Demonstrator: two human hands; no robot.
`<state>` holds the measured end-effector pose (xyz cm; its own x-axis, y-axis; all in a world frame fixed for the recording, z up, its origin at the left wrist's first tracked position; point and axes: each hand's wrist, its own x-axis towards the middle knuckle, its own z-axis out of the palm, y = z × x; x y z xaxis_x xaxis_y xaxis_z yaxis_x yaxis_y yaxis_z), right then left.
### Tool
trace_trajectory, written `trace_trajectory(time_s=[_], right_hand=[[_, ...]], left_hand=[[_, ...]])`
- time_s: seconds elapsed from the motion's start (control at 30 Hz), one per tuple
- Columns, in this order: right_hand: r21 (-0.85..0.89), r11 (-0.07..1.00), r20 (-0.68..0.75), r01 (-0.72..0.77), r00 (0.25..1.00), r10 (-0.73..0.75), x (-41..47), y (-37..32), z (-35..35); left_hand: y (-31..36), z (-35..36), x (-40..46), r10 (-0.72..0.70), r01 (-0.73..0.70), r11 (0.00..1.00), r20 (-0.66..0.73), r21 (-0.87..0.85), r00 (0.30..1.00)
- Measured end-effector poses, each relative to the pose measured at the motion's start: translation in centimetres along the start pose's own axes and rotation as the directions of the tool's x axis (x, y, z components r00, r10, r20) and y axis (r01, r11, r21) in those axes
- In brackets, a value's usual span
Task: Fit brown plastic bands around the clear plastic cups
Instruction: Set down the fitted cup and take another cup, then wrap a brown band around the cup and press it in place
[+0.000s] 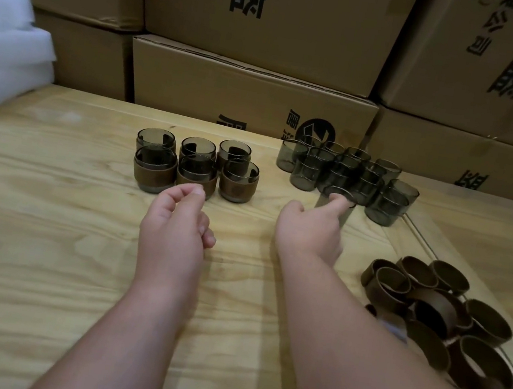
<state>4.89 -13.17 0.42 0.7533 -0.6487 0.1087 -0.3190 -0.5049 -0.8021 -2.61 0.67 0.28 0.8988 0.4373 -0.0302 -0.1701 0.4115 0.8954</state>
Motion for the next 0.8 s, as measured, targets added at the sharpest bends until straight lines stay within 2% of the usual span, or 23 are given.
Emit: trace_trajectory(time_s=[0.3, 0.47, 0.7, 0.8], right_hand=[[0.076, 0.99, 0.199, 0.121, 0.971, -0.134, -8.1, 1.7, -3.1], [0.225, 0.956, 0.293, 0.189, 0.922, -0.251, -11.4, 3.4, -4.9], [0.402, 0.89, 0.272, 0.213, 0.901, -0.339, -11.0, 3.0, -4.8], [0.423, 0.877, 0.239, 0.226, 0.906, -0.349, -9.9, 2.8, -4.5]], left_hand=[[0.1, 0.0, -0.4, 0.056, -0.061, 0.992, 0.048, 0.114, 0.997], [0.3, 0.3, -0.7, 0.035, -0.054, 0.979, 0.101, 0.198, 0.994], [0.5, 0.3, -1.5, -0.044, -0.055, 0.941, 0.282, 0.334, 0.958], [0.6, 0.4, -1.5, -0.083, -0.05, 0.932, 0.345, 0.36, 0.935]])
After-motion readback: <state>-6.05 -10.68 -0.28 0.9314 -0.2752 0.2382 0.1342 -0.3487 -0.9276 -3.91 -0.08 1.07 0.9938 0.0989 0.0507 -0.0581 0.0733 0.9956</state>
